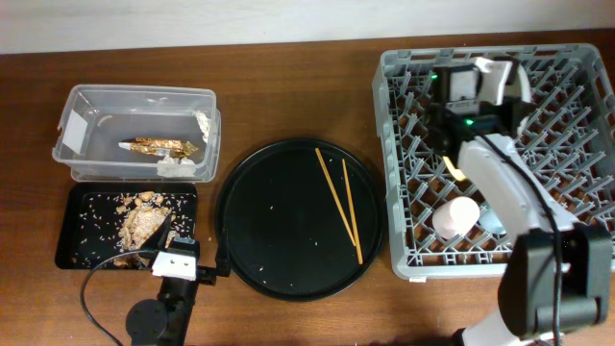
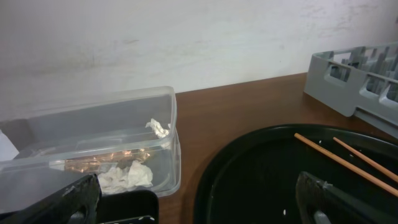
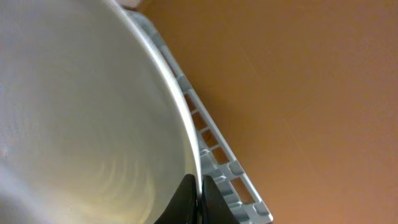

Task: Sort waste into correct bins and load items into the dishwasher rack
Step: 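Lift the grey plate into the dish rack with the right gripper, then pick up one wooden chopstick with the right gripper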

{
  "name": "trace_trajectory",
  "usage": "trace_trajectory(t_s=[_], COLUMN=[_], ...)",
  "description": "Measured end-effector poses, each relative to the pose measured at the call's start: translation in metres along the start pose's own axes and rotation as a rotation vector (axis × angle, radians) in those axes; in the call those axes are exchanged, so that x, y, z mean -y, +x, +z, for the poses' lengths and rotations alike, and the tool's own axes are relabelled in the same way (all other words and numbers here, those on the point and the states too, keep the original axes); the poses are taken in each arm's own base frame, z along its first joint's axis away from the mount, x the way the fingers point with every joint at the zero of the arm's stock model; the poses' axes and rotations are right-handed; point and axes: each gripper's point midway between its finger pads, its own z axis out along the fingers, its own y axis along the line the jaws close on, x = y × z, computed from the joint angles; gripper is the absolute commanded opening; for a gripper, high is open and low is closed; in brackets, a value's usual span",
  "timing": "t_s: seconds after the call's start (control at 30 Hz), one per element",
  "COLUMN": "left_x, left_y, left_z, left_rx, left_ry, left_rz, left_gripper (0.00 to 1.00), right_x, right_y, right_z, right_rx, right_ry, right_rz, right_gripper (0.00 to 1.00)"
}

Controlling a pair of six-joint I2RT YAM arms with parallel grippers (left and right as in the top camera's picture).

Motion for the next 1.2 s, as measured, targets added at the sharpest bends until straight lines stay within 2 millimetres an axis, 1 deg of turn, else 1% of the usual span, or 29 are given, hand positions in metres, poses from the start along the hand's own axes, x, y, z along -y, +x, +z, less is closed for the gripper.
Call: trace_trajectory(t_s=[0.03, 0.07, 0.13, 0.17, 0.23, 0.27, 0.3, 0.33, 0.37, 0.4, 0.43, 0.47, 0.5, 0.53, 0.57, 0.63, 0.7, 0.77, 0.8, 0.83, 0.87, 0.93, 0.97, 1.03, 1.07, 1.1, 1.13, 1.17, 1.2], left_x=[0.000, 0.000, 0.000, 0.000, 0.000, 0.000, 0.000, 0.000, 0.000, 0.000, 0.000, 0.000, 0.000, 0.000, 0.000, 0.000, 0.000, 0.000, 0.000, 0.000, 0.000, 0.000, 0.000, 0.000, 0.000, 0.000, 0.000, 0.000, 0.000], left_y=[0.000, 0.000, 0.000, 0.000, 0.000, 0.000, 0.000, 0.000, 0.000, 0.000, 0.000, 0.000, 0.000, 0.000, 0.000, 0.000, 0.000, 0.000, 0.000, 0.000, 0.000, 0.000, 0.000, 0.000, 0.000, 0.000, 0.000, 0.000, 0.000], left_z=[0.000, 0.000, 0.000, 0.000, 0.000, 0.000, 0.000, 0.000, 0.000, 0.000, 0.000, 0.000, 0.000, 0.000, 0.000, 0.000, 0.000, 0.000, 0.000, 0.000, 0.000, 0.000, 0.000, 0.000, 0.000, 0.000, 0.000, 0.000, 0.000], left_rx=[0.000, 0.000, 0.000, 0.000, 0.000, 0.000, 0.000, 0.000, 0.000, 0.000, 0.000, 0.000, 0.000, 0.000, 0.000, 0.000, 0.000, 0.000, 0.000, 0.000, 0.000, 0.000, 0.000, 0.000, 0.000, 0.000, 0.000, 0.000, 0.000], left_ry=[0.000, 0.000, 0.000, 0.000, 0.000, 0.000, 0.000, 0.000, 0.000, 0.000, 0.000, 0.000, 0.000, 0.000, 0.000, 0.000, 0.000, 0.000, 0.000, 0.000, 0.000, 0.000, 0.000, 0.000, 0.000, 0.000, 0.000, 0.000, 0.000], left_rz=[0.000, 0.000, 0.000, 0.000, 0.000, 0.000, 0.000, 0.000, 0.000, 0.000, 0.000, 0.000, 0.000, 0.000, 0.000, 0.000, 0.000, 0.000, 0.000, 0.000, 0.000, 0.000, 0.000, 0.000, 0.000, 0.000, 0.000, 0.000, 0.000], left_gripper=[0.99, 0.99, 0.99, 0.99, 0.99, 0.99, 0.99, 0.99, 0.99, 0.99, 0.99, 0.99, 0.99, 0.99, 0.99, 0.99, 0.99, 0.99, 0.99, 0.99, 0.99, 0.99, 0.99, 0.99, 0.99, 0.99, 0.99, 0.99, 0.99], right_x=[-0.008, -0.015, -0.027, -0.030, -0.033, -0.034, -0.036, -0.034, -0.032, -0.029, -0.029, -0.034, -0.042, -0.049, -0.061, -0.084, -0.108, -0.129, -0.142, -0.152, -0.165, -0.184, -0.196, -0.209, -0.215, -0.220, -0.224, -0.225, -0.225], right_y=[-0.001, 0.000, 0.001, 0.000, -0.005, -0.008, -0.015, -0.018, -0.019, -0.022, -0.020, -0.011, 0.002, 0.015, 0.032, 0.063, 0.093, 0.118, 0.132, 0.141, 0.150, 0.157, 0.161, 0.166, 0.171, 0.176, 0.181, 0.182, 0.183], right_z=[-0.004, -0.008, -0.017, -0.022, -0.036, -0.044, -0.067, -0.083, -0.102, -0.129, -0.164, -0.202, -0.233, -0.252, -0.271, -0.304, -0.324, -0.329, -0.328, -0.324, -0.319, -0.309, -0.300, -0.290, -0.285, -0.283, -0.282, -0.285, -0.287], right_rx=[0.008, 0.015, 0.028, 0.039, 0.070, 0.086, 0.133, 0.160, 0.190, 0.243, 0.300, 0.347, 0.365, 0.349, 0.305, 0.168, 0.023, -0.085, -0.144, -0.183, -0.225, -0.276, -0.308, -0.339, -0.358, -0.367, -0.378, -0.383, -0.391], right_ry=[-0.005, -0.015, -0.029, -0.031, -0.035, -0.041, -0.066, -0.085, -0.120, -0.182, -0.293, -0.460, -0.630, -0.761, -0.907, -1.154, -1.306, -1.352, -1.355, -1.347, -1.337, -1.322, -1.306, -1.288, -1.279, -1.284, -1.283, -1.302, -1.314], right_rz=[-0.027, -0.066, -0.125, -0.135, -0.144, -0.147, -0.150, -0.162, -0.191, -0.200, -0.236, -0.267, -0.282, -0.298, -0.309, -0.302, -0.307, -0.331, -0.353, -0.367, -0.374, -0.372, -0.364, -0.361, -0.367, -0.386, -0.402, -0.408, -0.410], right_gripper=[0.34, 0.45, 0.45, 0.45, 0.49, 0.52, 0.57, 0.60, 0.60, 0.60, 0.60, 0.61, 0.61, 0.61, 0.61, 0.61, 0.60, 0.59, 0.58, 0.57, 0.57, 0.55, 0.50, 0.40, 0.31, 0.14, 0.11, 0.04, 0.04])
